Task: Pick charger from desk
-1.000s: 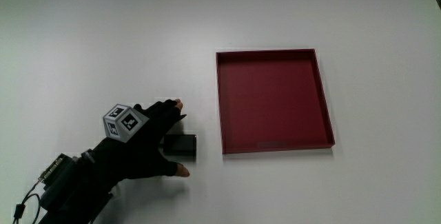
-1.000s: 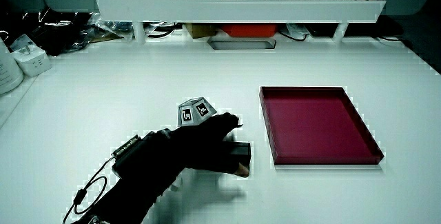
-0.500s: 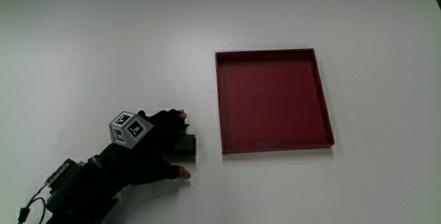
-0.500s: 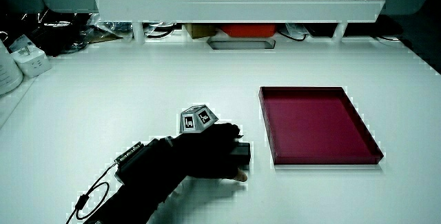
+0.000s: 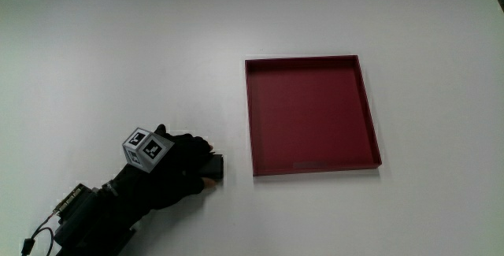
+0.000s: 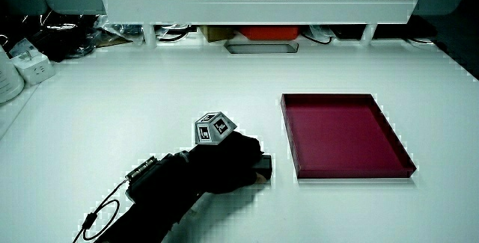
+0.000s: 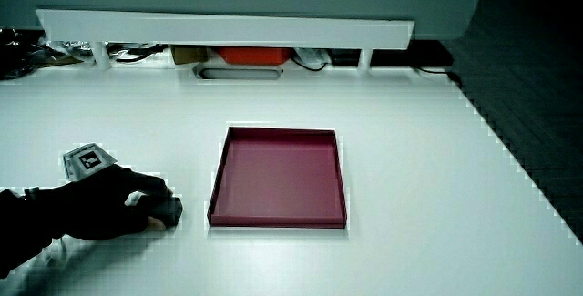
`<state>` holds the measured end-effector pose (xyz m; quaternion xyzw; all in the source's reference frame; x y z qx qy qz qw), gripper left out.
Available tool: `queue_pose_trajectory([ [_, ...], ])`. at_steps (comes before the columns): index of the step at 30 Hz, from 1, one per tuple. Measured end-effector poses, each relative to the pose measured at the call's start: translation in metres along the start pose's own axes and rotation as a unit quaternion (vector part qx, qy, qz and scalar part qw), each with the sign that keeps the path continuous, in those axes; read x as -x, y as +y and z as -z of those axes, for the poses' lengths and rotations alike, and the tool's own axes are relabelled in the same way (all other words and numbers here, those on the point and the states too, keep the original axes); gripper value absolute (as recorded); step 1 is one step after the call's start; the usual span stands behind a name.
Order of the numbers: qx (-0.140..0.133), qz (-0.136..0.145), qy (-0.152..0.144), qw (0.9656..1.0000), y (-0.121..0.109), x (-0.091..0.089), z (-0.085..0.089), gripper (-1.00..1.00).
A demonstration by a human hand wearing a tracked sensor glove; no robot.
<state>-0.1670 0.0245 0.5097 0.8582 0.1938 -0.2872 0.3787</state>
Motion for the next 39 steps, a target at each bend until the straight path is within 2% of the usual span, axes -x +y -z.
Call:
queue_pose_trajectory([
  [1, 0.005, -0.008, 0.004, 0.9999, 0.000, -0.001, 0.000, 0.00],
  [2, -0.004, 0.003, 0.012, 0.9999, 0.000, 0.000, 0.001, 0.00],
  [3, 0.003, -0.010, 0.000, 0.9999, -0.001, 0.000, 0.002, 0.00],
  [5, -0.005, 0.005, 0.002, 1.0000, 0.001, 0.004, 0.005, 0.00],
  [6, 0.000, -0.006, 0.000, 1.0000, 0.000, 0.001, 0.003, 0.04],
  [8, -0.010, 0.009, 0.007, 0.9999, 0.001, 0.004, 0.005, 0.13],
  [9, -0.004, -0.002, 0.006, 1.0000, 0.000, 0.003, 0.005, 0.17],
  [12, -0.011, 0.003, 0.005, 0.9999, 0.000, 0.004, 0.006, 0.29],
  [13, -0.018, 0.007, 0.012, 0.9997, -0.001, 0.002, 0.005, 0.33],
  [15, -0.033, 0.018, 0.000, 0.9993, -0.003, 0.002, 0.004, 0.42],
  [17, -0.050, 0.034, 0.014, 0.9981, -0.003, -0.001, 0.002, 0.50],
  [19, -0.063, 0.033, 0.027, 0.9971, -0.005, -0.003, 0.000, 0.58],
  [20, -0.063, 0.033, 0.018, 0.9973, -0.005, -0.002, 0.002, 0.62],
  [21, -0.070, 0.034, 0.024, 0.9967, -0.006, -0.003, 0.000, 0.67],
  [23, -0.068, 0.031, 0.023, 0.9970, -0.007, -0.003, 0.000, 0.75],
  [24, -0.068, 0.030, 0.014, 0.9971, -0.007, -0.001, 0.002, 0.79],
  [29, -0.083, 0.044, 0.026, 0.9952, -0.008, -0.003, 0.001, 1.00],
  [32, -0.077, 0.043, 0.007, 0.9961, -0.008, -0.001, 0.003, 1.00],
  [33, -0.079, 0.043, 0.008, 0.9959, -0.008, 0.000, 0.003, 1.00],
  [34, -0.083, 0.049, 0.030, 0.9949, -0.009, -0.006, -0.001, 1.00],
  [35, -0.082, 0.047, 0.021, 0.9953, -0.009, -0.005, -0.001, 1.00],
  [36, -0.090, 0.056, 0.026, 0.9941, -0.010, -0.006, -0.004, 1.00],
  [38, -0.097, 0.053, 0.021, 0.9936, -0.012, -0.007, -0.009, 1.00],
  [39, -0.108, 0.070, 0.011, 0.9916, -0.012, -0.009, -0.012, 1.00],
])
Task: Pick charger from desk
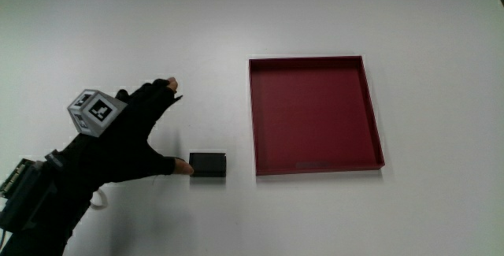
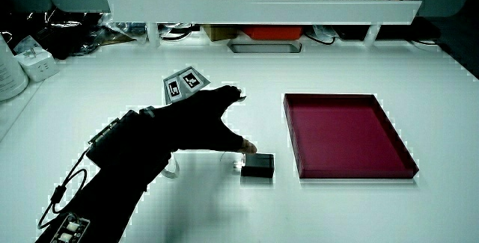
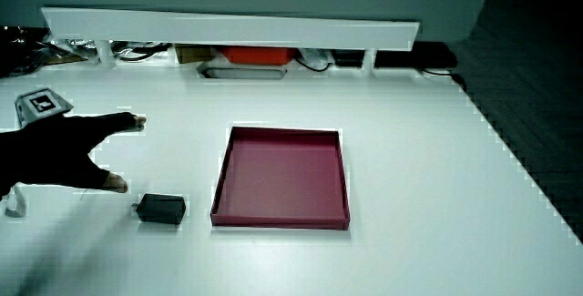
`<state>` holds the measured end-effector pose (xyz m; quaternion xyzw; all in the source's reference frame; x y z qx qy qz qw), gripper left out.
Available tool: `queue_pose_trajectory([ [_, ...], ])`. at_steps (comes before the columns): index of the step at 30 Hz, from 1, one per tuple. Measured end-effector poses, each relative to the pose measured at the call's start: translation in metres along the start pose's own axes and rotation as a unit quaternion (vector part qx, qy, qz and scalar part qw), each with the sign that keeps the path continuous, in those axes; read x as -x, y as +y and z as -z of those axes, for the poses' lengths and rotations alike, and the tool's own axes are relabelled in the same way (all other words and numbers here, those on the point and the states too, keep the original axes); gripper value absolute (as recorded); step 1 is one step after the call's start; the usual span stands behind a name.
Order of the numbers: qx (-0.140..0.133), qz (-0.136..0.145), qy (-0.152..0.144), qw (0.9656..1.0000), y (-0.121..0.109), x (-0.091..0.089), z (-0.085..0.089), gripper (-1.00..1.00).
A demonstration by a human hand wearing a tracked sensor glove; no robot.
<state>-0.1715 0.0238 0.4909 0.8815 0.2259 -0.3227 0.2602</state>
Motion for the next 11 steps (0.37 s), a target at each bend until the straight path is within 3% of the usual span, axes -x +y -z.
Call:
queue_pose_trajectory([
  [2, -0.008, -0.006, -0.009, 0.9999, 0.001, -0.006, -0.008, 1.00],
  [4, -0.019, 0.005, -0.016, 0.9997, 0.005, -0.011, -0.014, 1.00],
  [5, -0.018, 0.003, -0.047, 0.9987, 0.007, -0.011, -0.014, 1.00],
  [6, -0.061, 0.102, -0.127, 0.9848, 0.014, -0.008, -0.010, 1.00],
  [7, -0.002, -0.026, -0.115, 0.9931, 0.013, -0.014, -0.014, 1.00],
  [8, -0.058, 0.092, -0.104, 0.9886, 0.020, -0.021, -0.018, 1.00],
  [9, -0.114, 0.208, -0.092, 0.9671, 0.027, -0.028, -0.023, 1.00],
  [11, -0.112, 0.211, -0.103, 0.9656, 0.037, -0.035, -0.026, 1.00],
])
